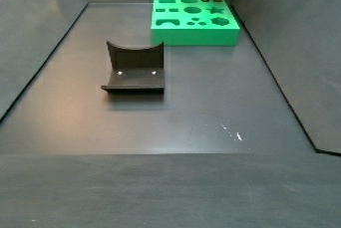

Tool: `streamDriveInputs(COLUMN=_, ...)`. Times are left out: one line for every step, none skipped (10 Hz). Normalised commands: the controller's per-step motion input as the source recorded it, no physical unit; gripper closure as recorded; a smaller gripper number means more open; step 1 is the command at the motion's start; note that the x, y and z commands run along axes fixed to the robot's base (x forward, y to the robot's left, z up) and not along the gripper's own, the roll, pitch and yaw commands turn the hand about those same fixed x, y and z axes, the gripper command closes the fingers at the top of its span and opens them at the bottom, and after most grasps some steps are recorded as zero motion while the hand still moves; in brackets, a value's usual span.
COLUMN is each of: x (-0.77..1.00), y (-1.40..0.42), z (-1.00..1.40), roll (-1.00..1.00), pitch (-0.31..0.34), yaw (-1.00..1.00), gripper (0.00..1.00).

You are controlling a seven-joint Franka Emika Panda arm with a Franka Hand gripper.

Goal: Insert the square-circle object.

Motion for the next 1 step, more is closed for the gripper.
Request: streamDriveInputs(x=0.0, y=0.0, z=0.0, roll=0.0, pitch=0.0, yaw=0.0, gripper=1.0)
